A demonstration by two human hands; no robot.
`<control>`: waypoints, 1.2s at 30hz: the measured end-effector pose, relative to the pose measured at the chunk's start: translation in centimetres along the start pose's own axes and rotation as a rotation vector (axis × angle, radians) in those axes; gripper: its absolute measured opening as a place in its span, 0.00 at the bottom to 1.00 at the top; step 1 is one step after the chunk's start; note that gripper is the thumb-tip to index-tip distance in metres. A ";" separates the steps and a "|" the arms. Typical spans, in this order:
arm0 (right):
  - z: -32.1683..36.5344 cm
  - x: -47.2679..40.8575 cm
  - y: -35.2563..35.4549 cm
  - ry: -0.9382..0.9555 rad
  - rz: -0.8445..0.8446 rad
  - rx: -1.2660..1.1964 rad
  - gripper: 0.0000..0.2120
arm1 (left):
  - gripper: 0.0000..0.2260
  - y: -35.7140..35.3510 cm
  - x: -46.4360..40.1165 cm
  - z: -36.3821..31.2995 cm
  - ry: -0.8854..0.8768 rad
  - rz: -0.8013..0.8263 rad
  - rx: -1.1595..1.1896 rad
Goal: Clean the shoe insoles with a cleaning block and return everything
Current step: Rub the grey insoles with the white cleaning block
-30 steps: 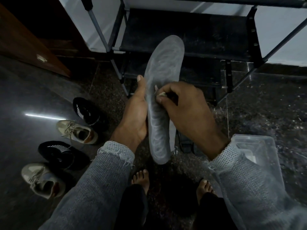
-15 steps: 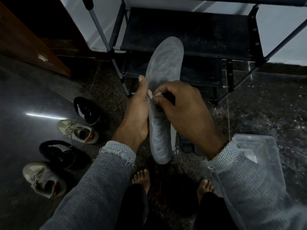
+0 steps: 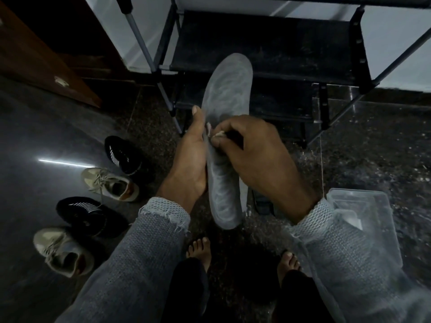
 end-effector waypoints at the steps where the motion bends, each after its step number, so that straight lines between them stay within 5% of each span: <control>1: -0.3 -0.1 0.2 -0.004 -0.037 0.023 0.04 | 0.28 -0.1 0.0 0.1 0.011 0.014 0.010; 6: -2.0 -0.5 1.0 -0.040 -0.258 0.087 0.07 | 0.26 -0.4 0.0 0.5 0.002 0.049 0.010; 15: 0.2 0.3 -1.0 -0.045 -0.031 -0.057 0.05 | 0.29 -0.2 0.0 0.0 0.015 0.028 0.079; 22: -2.4 -0.6 0.8 -0.052 -0.248 0.130 0.07 | 0.28 -0.6 0.3 0.2 0.025 0.033 0.097; 29: 0.0 0.2 -0.5 -0.015 0.064 0.028 0.06 | 0.31 -0.8 -0.3 -0.5 0.011 -0.005 0.058; 36: -2.0 -0.4 0.4 -0.056 -0.126 0.102 0.07 | 0.29 -0.4 0.2 -0.1 0.002 -0.010 0.062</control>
Point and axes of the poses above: each hand's wrist, its own x-axis away from the middle knuckle, its own y-axis out of the back of the hand, z = x × y, the point moved 2 cm from there along -x, towards the middle knuckle, and after that the axes turned 9 degrees about x, right-handed, at the moved point
